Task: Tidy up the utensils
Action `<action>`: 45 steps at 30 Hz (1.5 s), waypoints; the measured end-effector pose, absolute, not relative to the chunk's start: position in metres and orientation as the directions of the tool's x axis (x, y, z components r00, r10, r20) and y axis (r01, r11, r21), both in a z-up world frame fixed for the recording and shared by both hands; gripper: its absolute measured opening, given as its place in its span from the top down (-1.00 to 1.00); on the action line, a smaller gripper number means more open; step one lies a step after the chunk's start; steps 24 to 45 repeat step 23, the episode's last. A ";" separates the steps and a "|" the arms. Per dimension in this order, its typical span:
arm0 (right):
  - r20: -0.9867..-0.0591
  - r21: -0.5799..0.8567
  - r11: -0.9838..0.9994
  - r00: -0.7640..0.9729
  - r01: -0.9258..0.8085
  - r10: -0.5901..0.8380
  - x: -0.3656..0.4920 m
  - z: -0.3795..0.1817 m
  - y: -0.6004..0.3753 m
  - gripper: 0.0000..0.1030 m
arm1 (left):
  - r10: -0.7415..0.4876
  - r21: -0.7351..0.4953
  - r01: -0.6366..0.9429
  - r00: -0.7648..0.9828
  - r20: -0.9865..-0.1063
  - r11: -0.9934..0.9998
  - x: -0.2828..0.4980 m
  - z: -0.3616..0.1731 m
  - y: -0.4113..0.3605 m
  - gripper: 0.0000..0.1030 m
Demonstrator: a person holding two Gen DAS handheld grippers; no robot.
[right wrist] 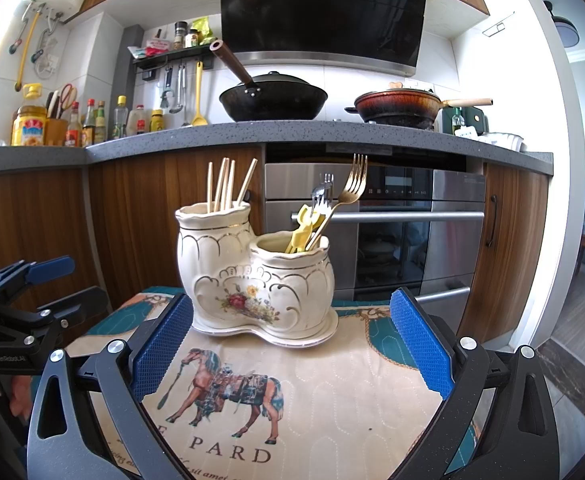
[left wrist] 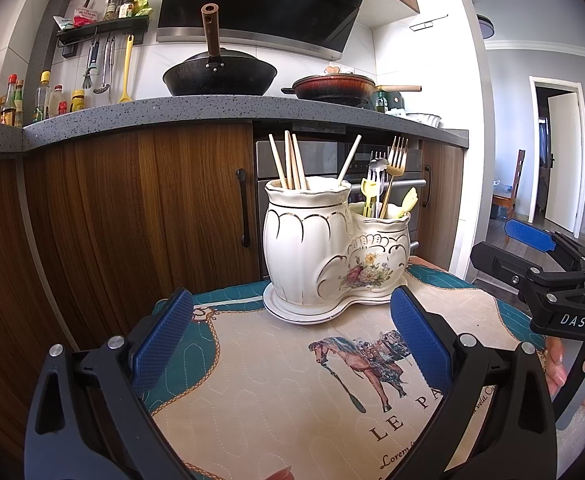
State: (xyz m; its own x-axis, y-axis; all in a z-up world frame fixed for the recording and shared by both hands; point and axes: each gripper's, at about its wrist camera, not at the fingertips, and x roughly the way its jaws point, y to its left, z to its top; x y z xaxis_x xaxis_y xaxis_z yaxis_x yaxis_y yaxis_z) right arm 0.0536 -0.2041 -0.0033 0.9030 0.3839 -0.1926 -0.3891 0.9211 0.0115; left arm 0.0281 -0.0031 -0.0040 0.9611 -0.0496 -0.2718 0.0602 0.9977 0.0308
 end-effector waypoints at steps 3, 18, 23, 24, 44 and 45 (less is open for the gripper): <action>-0.192 0.011 0.921 0.903 -0.389 0.384 0.053 -0.003 -0.204 -0.90 | -0.050 0.031 0.060 0.961 -0.272 0.998 0.028 -0.004 -0.003 -0.89; -0.193 0.011 0.921 0.903 -0.389 0.384 0.054 -0.003 -0.204 -0.90 | -0.046 0.029 0.056 0.960 -0.276 0.998 0.028 -0.004 -0.002 -0.89; -0.194 0.012 0.921 0.903 -0.389 0.384 0.054 -0.003 -0.204 -0.90 | -0.046 0.028 0.055 0.960 -0.277 0.998 0.028 -0.005 -0.001 -0.89; -0.194 0.012 0.921 0.903 -0.389 0.384 0.054 -0.003 -0.204 -0.90 | -0.046 0.028 0.055 0.960 -0.277 0.998 0.028 -0.005 -0.001 -0.89; -0.194 0.012 0.921 0.903 -0.389 0.384 0.054 -0.003 -0.204 -0.90 | -0.046 0.028 0.055 0.960 -0.277 0.998 0.028 -0.005 -0.001 -0.89; -0.194 0.012 0.921 0.903 -0.389 0.384 0.054 -0.003 -0.204 -0.90 | -0.046 0.028 0.055 0.960 -0.277 0.998 0.028 -0.005 -0.001 -0.89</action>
